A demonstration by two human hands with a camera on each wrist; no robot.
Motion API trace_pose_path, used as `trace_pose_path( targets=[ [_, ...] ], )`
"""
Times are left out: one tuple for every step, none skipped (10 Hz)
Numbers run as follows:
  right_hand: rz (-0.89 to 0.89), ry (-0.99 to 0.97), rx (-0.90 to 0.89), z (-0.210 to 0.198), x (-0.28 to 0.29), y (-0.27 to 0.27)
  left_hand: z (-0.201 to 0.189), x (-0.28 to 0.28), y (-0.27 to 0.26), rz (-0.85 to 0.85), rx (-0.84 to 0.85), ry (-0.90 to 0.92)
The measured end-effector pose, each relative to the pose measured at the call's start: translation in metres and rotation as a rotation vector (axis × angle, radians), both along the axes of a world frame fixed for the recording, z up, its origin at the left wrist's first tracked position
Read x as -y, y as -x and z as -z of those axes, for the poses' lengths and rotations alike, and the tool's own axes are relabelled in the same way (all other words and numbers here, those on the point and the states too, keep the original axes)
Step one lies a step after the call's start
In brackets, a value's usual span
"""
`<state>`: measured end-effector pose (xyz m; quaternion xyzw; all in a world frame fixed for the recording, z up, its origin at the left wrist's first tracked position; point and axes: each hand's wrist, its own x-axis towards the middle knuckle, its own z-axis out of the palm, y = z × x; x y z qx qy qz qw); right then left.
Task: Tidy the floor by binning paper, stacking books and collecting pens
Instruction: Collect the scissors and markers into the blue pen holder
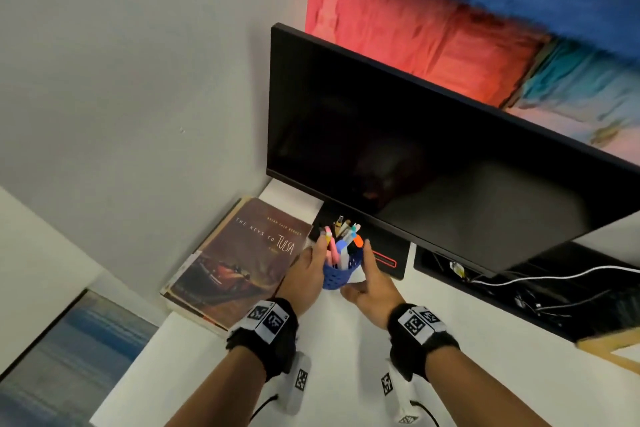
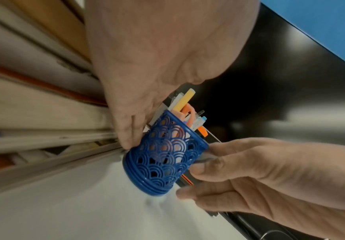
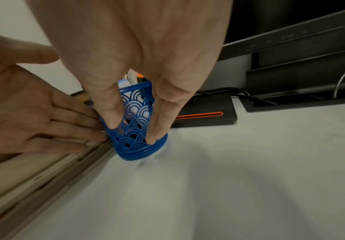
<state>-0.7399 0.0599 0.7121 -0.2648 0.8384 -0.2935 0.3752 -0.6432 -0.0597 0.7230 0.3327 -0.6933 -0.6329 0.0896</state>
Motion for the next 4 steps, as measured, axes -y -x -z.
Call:
trace_pose_path(
  targets=[
    [-0.035, -0.146, -0.040, 0.008, -0.009, -0.002, 0.003, -0.006, -0.010, 0.024, 0.085, 0.077],
    [-0.131, -0.304, -0.121, 0.023, -0.025, -0.015, 0.010, -0.009, -0.029, 0.041, 0.151, 0.198],
    [-0.133, -0.196, -0.162, 0.038, -0.043, -0.029, 0.026, -0.017, -0.050, 0.004, 0.247, 0.119],
    [-0.098, -0.072, -0.110, 0.046, -0.061, -0.041, 0.041, -0.029, -0.077, -0.066, 0.256, 0.103]
  ],
)
